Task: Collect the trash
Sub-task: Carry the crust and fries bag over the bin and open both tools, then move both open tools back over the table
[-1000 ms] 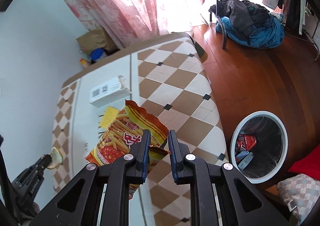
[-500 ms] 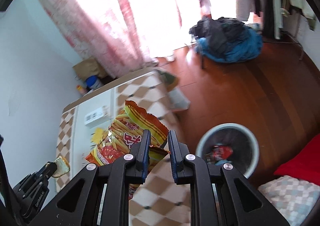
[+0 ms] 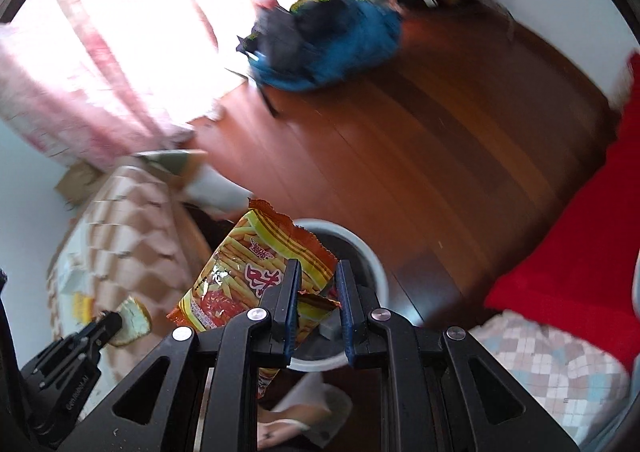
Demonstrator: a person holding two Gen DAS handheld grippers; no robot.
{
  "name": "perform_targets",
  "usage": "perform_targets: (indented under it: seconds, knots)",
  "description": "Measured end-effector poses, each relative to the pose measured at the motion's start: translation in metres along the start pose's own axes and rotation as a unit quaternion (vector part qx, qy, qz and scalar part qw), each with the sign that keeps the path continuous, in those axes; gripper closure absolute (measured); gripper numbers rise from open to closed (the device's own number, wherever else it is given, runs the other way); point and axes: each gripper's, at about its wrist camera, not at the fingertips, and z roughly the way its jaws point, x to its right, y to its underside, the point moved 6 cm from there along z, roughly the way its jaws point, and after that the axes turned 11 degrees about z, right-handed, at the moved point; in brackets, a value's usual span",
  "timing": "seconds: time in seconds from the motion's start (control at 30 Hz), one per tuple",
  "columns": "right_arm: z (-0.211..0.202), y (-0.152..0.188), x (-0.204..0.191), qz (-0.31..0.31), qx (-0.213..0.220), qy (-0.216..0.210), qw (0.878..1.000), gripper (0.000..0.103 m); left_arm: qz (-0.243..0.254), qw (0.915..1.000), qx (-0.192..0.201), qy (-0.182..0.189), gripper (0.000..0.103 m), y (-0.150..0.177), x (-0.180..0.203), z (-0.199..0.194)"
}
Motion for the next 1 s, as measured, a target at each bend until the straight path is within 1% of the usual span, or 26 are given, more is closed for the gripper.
perform_targets:
  seconds: [0.03, 0.17, 0.3, 0.37, 0.43, 0.5, 0.6, 0.63, 0.67, 0.7, 0.73, 0.77, 0.8, 0.87, 0.9, 0.93, 1.0]
  knots:
    - [0.014, 0.000, 0.012, 0.013, -0.010, 0.004, 1.000, 0.084, 0.009, 0.9999, -0.012, 0.002, 0.098, -0.004, 0.009, 0.017]
    - [0.072, 0.005, 0.057, 0.061, -0.051, 0.019, 0.997, 0.084, 0.026, 0.9989, -0.040, 0.003, 0.097, -0.009, 0.027, 0.061]
    - [0.115, 0.014, 0.086, 0.094, -0.078, 0.025, 0.992, 0.084, 0.038, 0.9972, -0.064, 0.003, 0.097, -0.010, 0.037, 0.096]
    - [0.132, 0.017, 0.094, 0.105, -0.087, 0.023, 0.990, 0.084, 0.038, 0.9964, -0.075, 0.008, 0.097, -0.010, 0.042, 0.112]
    - [0.147, 0.018, 0.099, 0.113, -0.092, 0.024, 0.989, 0.084, 0.037, 0.9954, -0.085, 0.023, 0.095, -0.010, 0.046, 0.125]
    - [0.159, 0.020, 0.098, 0.116, -0.097, 0.023, 0.988, 0.084, 0.027, 0.9947, -0.095, 0.030, 0.094, -0.010, 0.046, 0.136]
    - [0.172, 0.023, 0.093, 0.117, -0.106, 0.022, 0.987, 0.084, 0.008, 0.9919, -0.116, 0.051, 0.092, -0.007, 0.043, 0.149]
    - [0.175, 0.024, 0.092, 0.117, -0.111, 0.021, 0.987, 0.081, 0.003, 0.9913, -0.120, 0.054, 0.088, -0.006, 0.042, 0.152]
    - [0.177, 0.025, 0.090, 0.117, -0.117, 0.016, 0.986, 0.078, 0.001, 0.9911, -0.122, 0.054, 0.082, -0.006, 0.040, 0.154]
    - [0.179, 0.028, 0.088, 0.117, -0.124, 0.013, 0.985, 0.065, 0.000, 0.9910, -0.124, 0.052, 0.059, -0.006, 0.039, 0.154]
    - [0.181, 0.031, 0.087, 0.115, -0.128, 0.009, 0.985, 0.048, -0.002, 0.9910, -0.124, 0.051, 0.043, -0.005, 0.038, 0.154]
    - [0.181, 0.031, 0.086, 0.115, -0.130, 0.007, 0.985, 0.041, -0.006, 0.9912, -0.122, 0.051, 0.018, -0.005, 0.035, 0.152]
    - [0.181, 0.034, 0.085, 0.114, -0.133, 0.003, 0.985, 0.033, -0.009, 0.9915, -0.120, 0.050, 0.017, -0.005, 0.034, 0.150]
    - [0.178, 0.038, 0.081, 0.102, -0.134, 0.003, 0.986, 0.032, -0.011, 0.9915, -0.121, 0.045, 0.016, -0.003, 0.031, 0.145]
    - [0.176, 0.039, 0.080, 0.094, -0.134, 0.004, 0.987, 0.026, -0.011, 0.9914, -0.123, 0.043, 0.015, -0.002, 0.029, 0.144]
    - [0.174, 0.041, 0.077, 0.082, -0.134, 0.005, 0.988, 0.013, -0.012, 0.9913, -0.124, 0.041, 0.010, 0.000, 0.027, 0.141]
    - [0.167, 0.050, 0.069, 0.047, -0.133, 0.014, 0.990, 0.000, -0.010, 0.9918, -0.123, 0.032, 0.006, 0.001, 0.023, 0.137]
